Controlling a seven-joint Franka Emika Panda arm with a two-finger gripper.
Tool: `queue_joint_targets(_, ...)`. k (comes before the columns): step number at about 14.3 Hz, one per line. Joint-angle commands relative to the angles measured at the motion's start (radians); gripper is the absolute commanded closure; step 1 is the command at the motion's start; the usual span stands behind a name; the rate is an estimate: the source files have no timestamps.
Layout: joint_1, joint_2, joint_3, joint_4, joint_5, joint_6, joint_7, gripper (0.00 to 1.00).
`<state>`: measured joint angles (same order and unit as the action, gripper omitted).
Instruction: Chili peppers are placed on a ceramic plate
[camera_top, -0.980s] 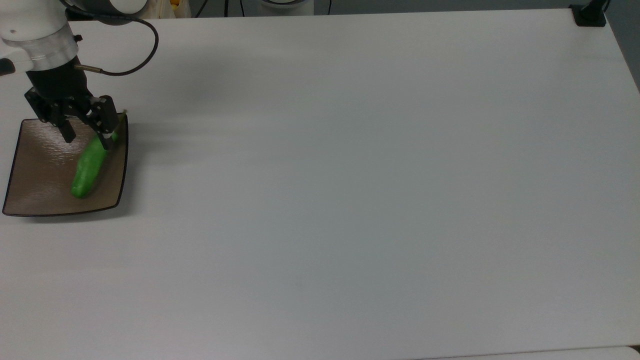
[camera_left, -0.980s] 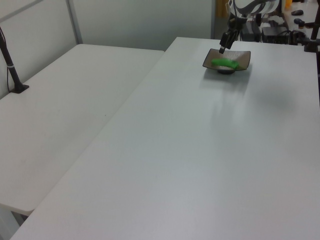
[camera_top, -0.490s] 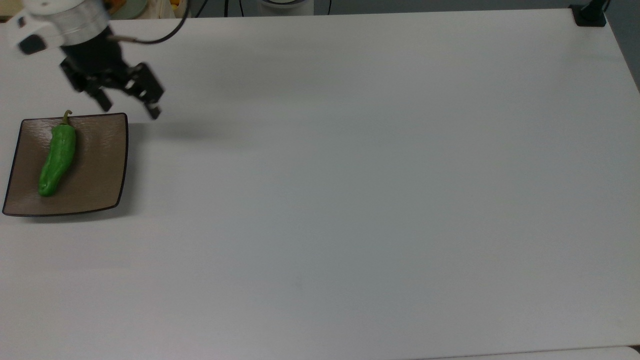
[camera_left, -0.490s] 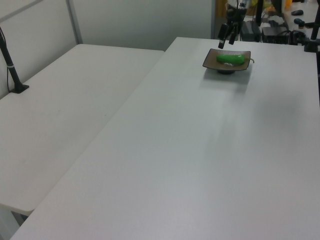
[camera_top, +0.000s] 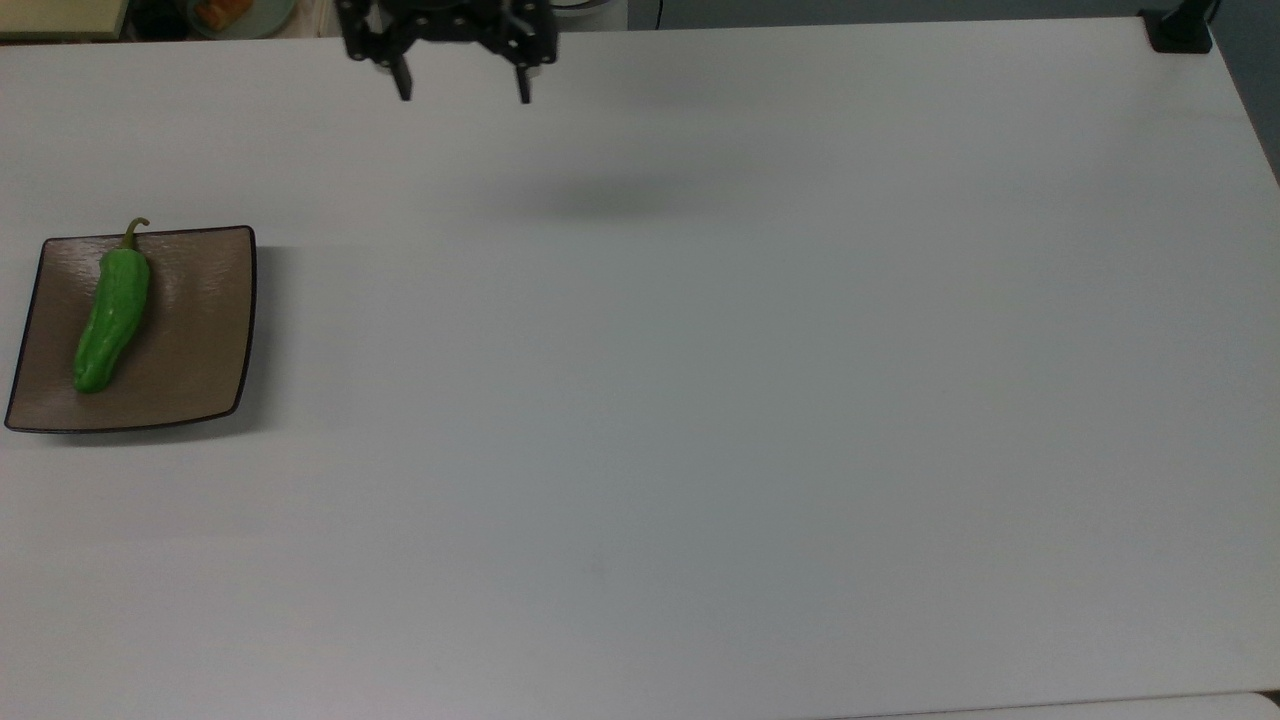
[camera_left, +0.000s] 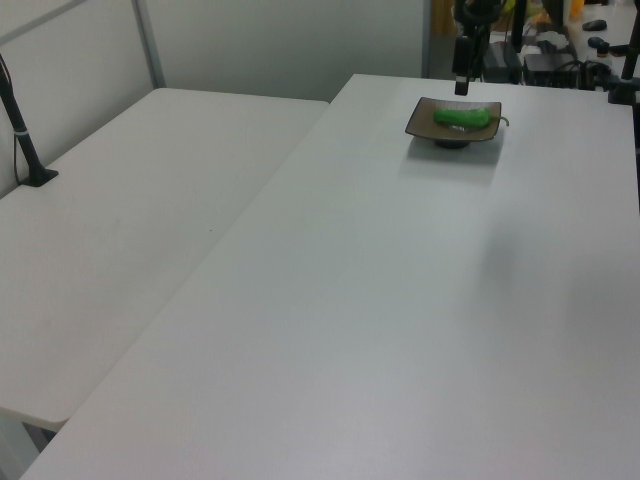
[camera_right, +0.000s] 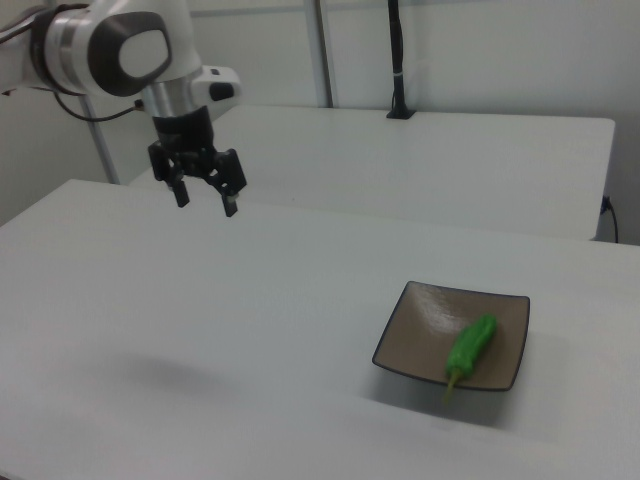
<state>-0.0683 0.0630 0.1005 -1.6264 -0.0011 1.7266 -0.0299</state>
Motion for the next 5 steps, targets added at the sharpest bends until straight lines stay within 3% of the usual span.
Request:
queue_joint_targets(1, 0.033, -0.048, 0.034, -0.070, -0.046, 0.019, 0.050, 0.00)
queue_joint_targets(5, 0.036, -0.046, 0.030, -0.090, -0.028, 0.079, 0.081, 0.00)
